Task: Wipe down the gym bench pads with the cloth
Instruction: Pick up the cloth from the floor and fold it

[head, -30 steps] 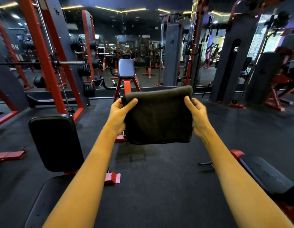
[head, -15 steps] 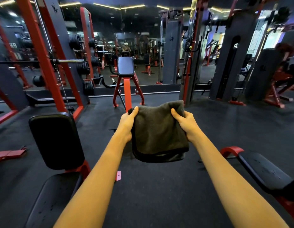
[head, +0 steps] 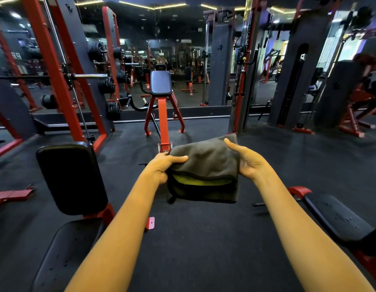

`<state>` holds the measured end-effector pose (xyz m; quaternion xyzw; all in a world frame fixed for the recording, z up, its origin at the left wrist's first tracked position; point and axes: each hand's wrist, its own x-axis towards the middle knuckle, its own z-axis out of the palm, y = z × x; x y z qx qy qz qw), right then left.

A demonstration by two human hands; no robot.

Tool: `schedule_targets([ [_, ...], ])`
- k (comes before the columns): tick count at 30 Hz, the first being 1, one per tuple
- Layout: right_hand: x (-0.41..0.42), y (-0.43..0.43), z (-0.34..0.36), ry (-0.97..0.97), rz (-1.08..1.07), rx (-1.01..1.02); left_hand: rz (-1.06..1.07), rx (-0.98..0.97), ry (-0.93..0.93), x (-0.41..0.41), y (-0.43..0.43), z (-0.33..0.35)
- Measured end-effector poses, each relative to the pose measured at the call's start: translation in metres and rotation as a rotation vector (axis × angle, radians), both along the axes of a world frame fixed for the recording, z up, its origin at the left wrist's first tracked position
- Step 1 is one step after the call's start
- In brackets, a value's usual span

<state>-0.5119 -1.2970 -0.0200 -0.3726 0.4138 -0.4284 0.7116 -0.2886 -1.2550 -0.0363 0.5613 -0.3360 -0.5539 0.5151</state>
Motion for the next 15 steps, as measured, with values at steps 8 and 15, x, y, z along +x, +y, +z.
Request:
schedule_targets([
  [8, -0.004, -0.018, 0.005, 0.291, 0.034, -0.167, -0.032, -0.266, -0.088, 0.008, -0.002, 0.023],
  [15, 0.0, -0.004, 0.011, 1.152, 0.417, -0.515, -0.32, -0.286, -0.905, 0.003, 0.015, 0.043],
])
